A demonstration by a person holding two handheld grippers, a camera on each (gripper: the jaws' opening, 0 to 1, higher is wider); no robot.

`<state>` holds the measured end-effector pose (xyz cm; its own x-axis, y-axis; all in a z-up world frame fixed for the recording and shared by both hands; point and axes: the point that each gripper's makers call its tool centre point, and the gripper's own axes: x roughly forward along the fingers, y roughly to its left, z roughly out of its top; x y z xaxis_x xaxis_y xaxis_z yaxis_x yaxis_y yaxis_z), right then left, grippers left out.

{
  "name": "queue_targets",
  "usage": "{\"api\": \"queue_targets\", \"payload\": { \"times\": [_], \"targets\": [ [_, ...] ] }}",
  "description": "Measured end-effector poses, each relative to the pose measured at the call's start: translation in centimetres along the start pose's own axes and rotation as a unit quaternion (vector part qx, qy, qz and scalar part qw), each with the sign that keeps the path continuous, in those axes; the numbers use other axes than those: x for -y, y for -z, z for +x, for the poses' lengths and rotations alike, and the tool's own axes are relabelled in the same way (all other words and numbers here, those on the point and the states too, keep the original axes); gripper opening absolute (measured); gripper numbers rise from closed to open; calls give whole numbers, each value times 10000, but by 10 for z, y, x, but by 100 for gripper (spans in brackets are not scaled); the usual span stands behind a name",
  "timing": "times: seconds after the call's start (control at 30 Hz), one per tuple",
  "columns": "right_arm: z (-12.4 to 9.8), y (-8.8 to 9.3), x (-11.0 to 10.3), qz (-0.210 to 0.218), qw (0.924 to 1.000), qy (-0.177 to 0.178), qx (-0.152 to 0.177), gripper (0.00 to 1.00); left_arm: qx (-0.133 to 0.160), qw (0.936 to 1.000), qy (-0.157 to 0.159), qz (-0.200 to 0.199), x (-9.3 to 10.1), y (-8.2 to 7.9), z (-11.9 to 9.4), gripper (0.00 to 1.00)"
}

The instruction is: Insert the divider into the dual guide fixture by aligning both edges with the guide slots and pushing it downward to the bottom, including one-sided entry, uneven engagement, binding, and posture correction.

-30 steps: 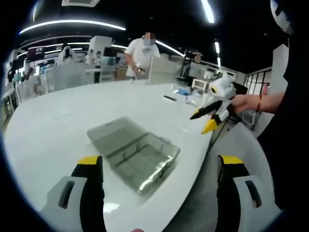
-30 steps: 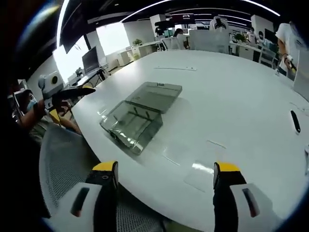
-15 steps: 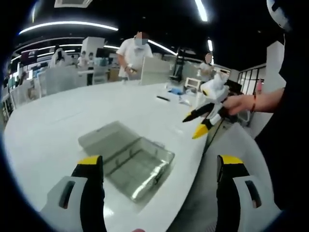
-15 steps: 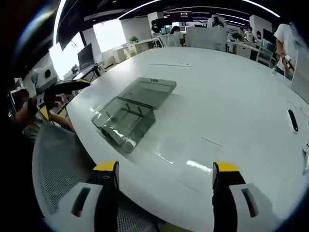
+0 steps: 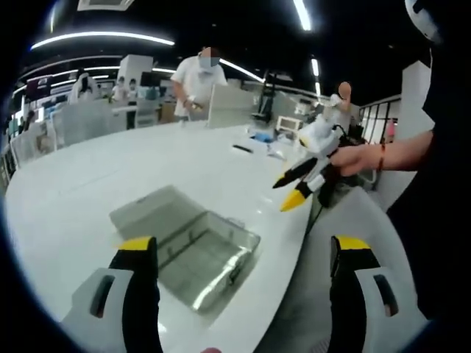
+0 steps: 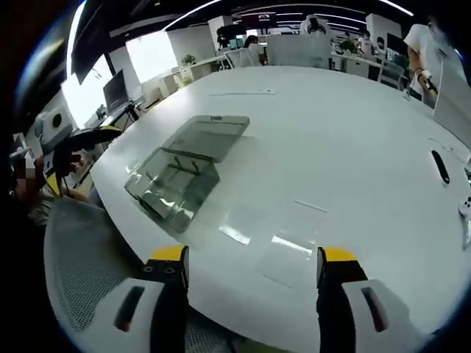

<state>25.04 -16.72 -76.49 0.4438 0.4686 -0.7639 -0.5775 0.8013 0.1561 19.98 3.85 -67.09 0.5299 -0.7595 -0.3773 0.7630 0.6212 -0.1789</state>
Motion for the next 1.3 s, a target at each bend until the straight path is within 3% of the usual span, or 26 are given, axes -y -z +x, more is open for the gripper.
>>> {"api": "queue_targets", "payload": {
  "times": [0.5, 1.3],
  "targets": [
    [13, 18, 12, 298, 9988, 154, -355, 60, 34, 10000, 78, -10, 5, -3, 5, 96],
    [30, 31, 26, 790, 9924, 356, -871, 48, 25, 9998, 156, -107, 7, 2, 6, 96]
  ]
}}
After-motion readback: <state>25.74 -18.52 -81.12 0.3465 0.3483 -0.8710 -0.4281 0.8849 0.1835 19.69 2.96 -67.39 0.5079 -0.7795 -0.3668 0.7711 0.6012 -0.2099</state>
